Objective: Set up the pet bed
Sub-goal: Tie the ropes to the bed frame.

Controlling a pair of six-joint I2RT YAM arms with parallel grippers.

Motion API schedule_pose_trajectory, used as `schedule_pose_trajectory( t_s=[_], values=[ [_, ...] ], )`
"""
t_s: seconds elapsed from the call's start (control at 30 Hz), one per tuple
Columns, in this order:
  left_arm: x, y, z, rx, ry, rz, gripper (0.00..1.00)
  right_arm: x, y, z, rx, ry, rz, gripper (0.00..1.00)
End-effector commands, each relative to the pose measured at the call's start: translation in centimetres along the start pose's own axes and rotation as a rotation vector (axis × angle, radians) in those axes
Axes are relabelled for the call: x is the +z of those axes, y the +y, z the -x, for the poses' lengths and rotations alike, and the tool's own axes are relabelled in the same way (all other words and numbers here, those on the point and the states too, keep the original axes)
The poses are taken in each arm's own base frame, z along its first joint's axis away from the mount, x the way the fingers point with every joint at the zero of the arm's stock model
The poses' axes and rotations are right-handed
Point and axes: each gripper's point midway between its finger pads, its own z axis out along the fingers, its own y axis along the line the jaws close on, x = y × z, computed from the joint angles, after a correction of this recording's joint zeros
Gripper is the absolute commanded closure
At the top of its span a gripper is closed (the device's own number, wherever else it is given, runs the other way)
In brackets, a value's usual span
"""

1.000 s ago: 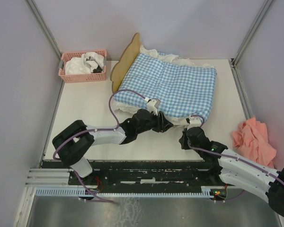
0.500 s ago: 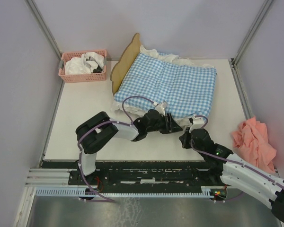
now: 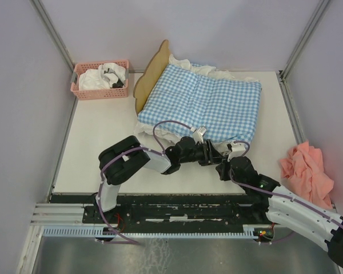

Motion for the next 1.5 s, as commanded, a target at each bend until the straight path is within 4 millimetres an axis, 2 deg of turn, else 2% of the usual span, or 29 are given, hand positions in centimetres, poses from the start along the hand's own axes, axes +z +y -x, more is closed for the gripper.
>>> schedule_pose_trajectory(
  t_s=[0.0,0.13,0.3,0.33,0.43,0.57,0.7,0.77,0.87,1.07,1.17,1.33,1.47],
  values=[
    [0.6,-1.8,-1.6,-0.046,0.046,-0.062,0.47,0.3,0.6,1.2,0.008,-0.056,0.027,0.98],
    [0.6,-1.6,-1.9,-0.051,0.055,-0.048,0.62,0.4,0.5,1.0,0.007,-0.047,0.019,0.98],
    [0.6,-1.1,-2.2,-0.048,0.065,-0.032,0.94,0.3,0.3,1.1,0.022,-0.052,0.007,0.95],
    [0.6,-1.1,-2.2,-0.046,0.065,-0.033,0.97,0.2,0.2,1.1,0.027,-0.050,-0.002,0.95],
    [0.6,-0.9,-2.0,-0.021,0.060,-0.023,0.97,-0.3,-0.2,1.0,0.066,-0.040,-0.032,0.94],
    [1.0,-0.2,-1.9,0.000,0.058,0.009,0.97,-1.2,-2.6,0.5,0.202,-0.040,-0.175,0.81],
    [1.5,0.2,-2.0,-0.004,0.063,0.012,0.97,-2.2,-3.8,-0.4,0.274,-0.021,-0.234,0.69],
    [1.6,0.5,-2.1,-0.004,0.067,0.011,0.97,-2.7,-4.0,-0.4,0.294,-0.024,-0.241,0.67],
    [1.6,0.7,-2.3,0.008,0.070,0.012,0.97,-3.4,-3.9,0.2,0.316,-0.046,-0.234,0.64],
    [1.4,1.3,-2.2,0.029,0.056,0.033,0.97,-5.3,-4.1,2.6,0.318,-0.112,-0.240,0.51],
    [1.6,1.6,-1.9,0.033,0.041,0.042,0.97,-5.2,-5.0,3.3,0.271,-0.162,-0.274,0.45],
    [1.8,1.0,-1.4,0.027,0.028,0.032,0.97,-4.2,-4.8,4.1,0.284,-0.214,-0.266,0.45],
    [1.7,0.9,-0.6,0.023,0.009,0.066,0.97,-3.5,-4.7,4.1,0.310,-0.226,-0.267,0.51]
  ],
)
